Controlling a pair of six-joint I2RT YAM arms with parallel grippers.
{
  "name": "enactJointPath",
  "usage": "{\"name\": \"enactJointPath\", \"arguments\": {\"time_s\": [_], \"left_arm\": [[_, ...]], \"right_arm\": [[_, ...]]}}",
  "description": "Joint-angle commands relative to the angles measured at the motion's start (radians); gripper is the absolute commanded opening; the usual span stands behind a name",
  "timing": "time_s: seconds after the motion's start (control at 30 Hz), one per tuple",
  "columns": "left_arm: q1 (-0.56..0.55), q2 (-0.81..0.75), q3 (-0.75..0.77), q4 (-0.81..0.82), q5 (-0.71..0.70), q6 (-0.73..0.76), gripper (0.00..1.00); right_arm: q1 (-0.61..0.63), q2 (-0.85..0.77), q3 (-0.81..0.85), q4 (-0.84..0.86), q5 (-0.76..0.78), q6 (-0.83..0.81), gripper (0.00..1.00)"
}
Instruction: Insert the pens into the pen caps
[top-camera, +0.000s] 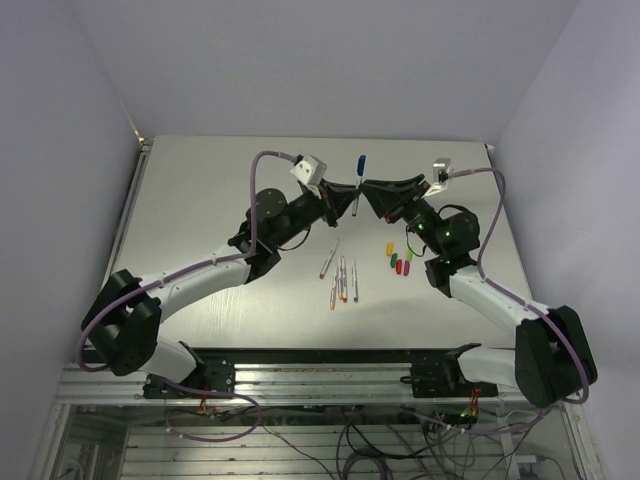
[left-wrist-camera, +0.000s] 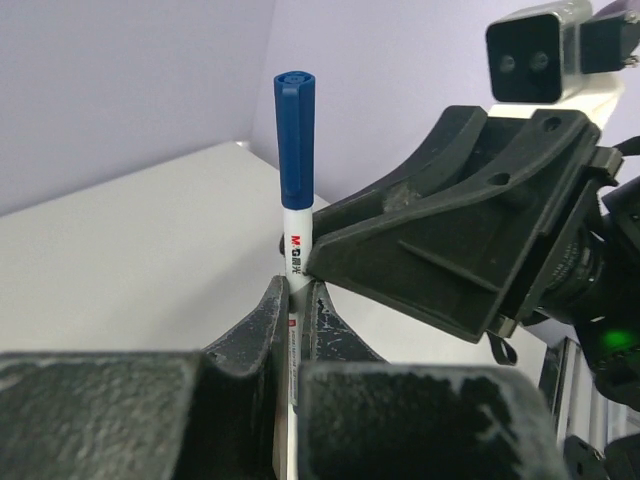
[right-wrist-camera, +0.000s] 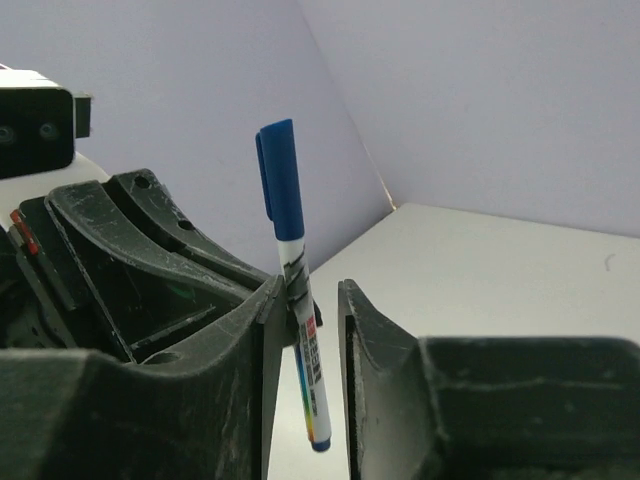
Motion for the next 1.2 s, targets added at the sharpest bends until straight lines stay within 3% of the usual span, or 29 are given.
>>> {"name": "enactJointPath", "arguments": {"time_s": [0.0, 0.17, 0.3, 0.43, 0.53, 0.67, 0.83, 1.17], "left_arm": [[0.005, -0.037, 0.045, -0.029, -0.115, 0.072, 0.07], [0.010, -0.045, 0.059, -0.141, -0.219, 0.153, 0.07], [0.048, -0.016, 0.087, -0.244, -0.269, 0.165, 0.08], [0.118, 0.029, 0.103, -0.333, -0.264, 0.123, 0.14], [0.154, 0.102, 0.166, -0.475, -0.288, 0.114, 0.07], [0.173, 0.204, 0.248, -0.610, -0.289, 0.106, 0.07], [0.187, 0.344, 0.340, -0.733, -0.269, 0.070, 0.07], [0.247, 0.485, 0.377, -0.776, -0.283, -0.045, 0.07]], "right_arm": [[0.001, -0.101, 0.043, -0.234, 0.061, -0.131, 0.37], [0.001, -0.190, 0.038, -0.357, 0.212, -0.153, 0.66], [0.000, -0.230, 0.043, -0.458, 0.328, -0.169, 0.77], [-0.001, -0.242, 0.087, -0.603, 0.395, -0.227, 0.72], [-0.001, -0.247, 0.129, -0.704, 0.429, -0.276, 0.69], [-0.001, -0.239, 0.200, -0.826, 0.489, -0.322, 0.67], [0.000, -0.249, 0.232, -0.885, 0.561, -0.363, 0.66], [0.000, -0.290, 0.211, -0.897, 0.666, -0.391, 0.67]]}}
